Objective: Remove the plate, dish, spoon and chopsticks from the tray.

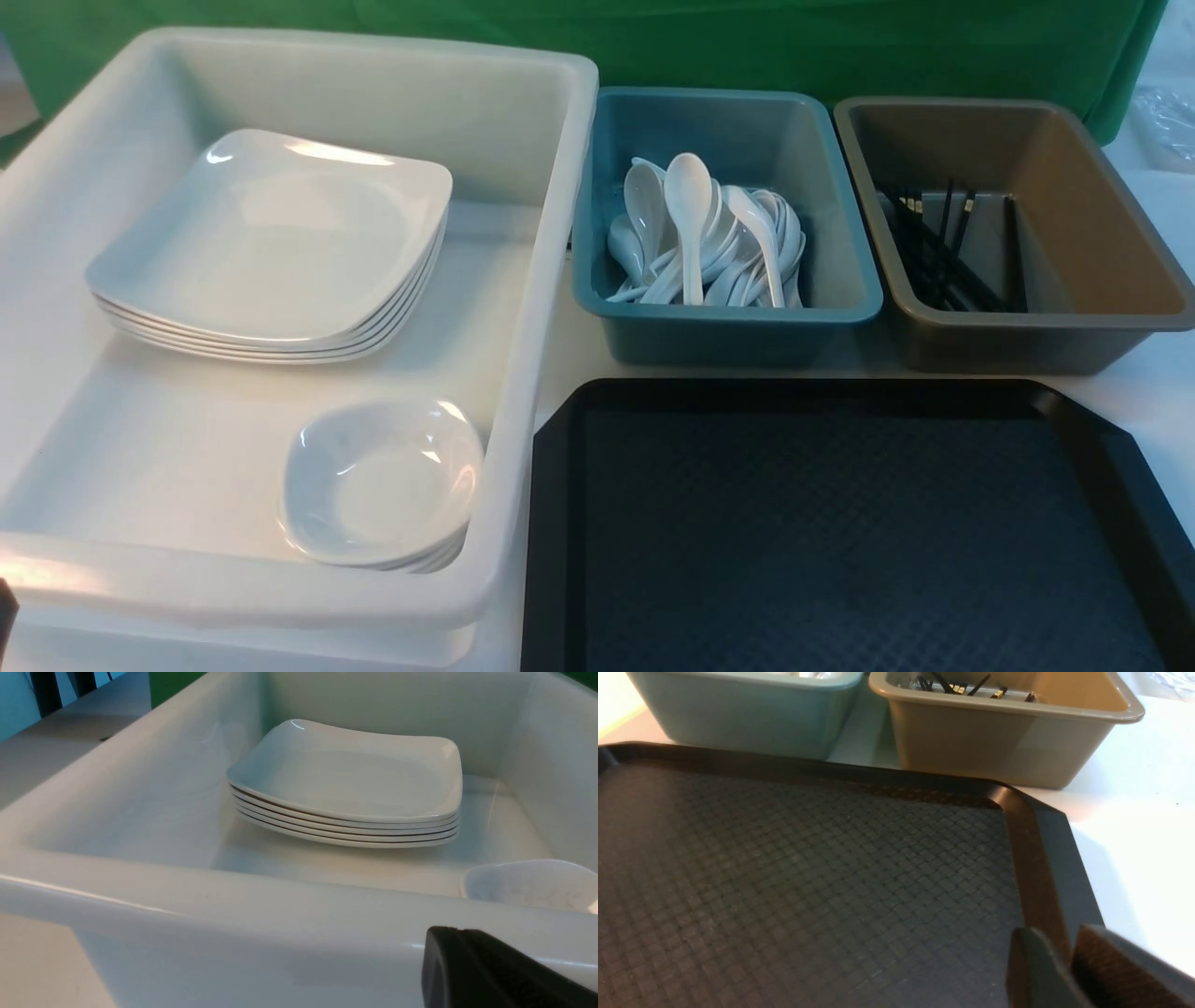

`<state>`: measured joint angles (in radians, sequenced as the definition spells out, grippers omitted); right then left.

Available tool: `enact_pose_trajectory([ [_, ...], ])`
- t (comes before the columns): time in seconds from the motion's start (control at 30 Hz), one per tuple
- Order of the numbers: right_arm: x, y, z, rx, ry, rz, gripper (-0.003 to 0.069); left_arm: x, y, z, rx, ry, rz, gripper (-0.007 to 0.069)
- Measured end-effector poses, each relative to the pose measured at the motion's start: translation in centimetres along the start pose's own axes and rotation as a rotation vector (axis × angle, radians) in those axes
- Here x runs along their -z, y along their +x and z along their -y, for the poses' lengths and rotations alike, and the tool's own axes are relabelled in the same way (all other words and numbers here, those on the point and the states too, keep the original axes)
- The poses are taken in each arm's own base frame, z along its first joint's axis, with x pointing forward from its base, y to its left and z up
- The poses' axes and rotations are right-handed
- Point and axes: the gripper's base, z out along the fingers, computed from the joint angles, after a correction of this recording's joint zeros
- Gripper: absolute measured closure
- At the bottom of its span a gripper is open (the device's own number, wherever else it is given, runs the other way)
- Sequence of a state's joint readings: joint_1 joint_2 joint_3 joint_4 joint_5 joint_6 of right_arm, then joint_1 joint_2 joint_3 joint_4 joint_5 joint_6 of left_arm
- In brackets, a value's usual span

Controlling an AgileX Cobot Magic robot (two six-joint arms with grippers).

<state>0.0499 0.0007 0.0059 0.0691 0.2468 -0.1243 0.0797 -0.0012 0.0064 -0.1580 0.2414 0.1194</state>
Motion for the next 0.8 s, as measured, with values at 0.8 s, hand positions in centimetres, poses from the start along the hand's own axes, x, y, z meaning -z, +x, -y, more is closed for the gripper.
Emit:
enact_pose_trajectory([
  [0.8, 0.0, -0.01, 0.0, 0.0, 0.0, 0.001, 0.0424, 0.0, -0.03, 0.0, -0.001, 0.0, 0.003, 0.0611],
])
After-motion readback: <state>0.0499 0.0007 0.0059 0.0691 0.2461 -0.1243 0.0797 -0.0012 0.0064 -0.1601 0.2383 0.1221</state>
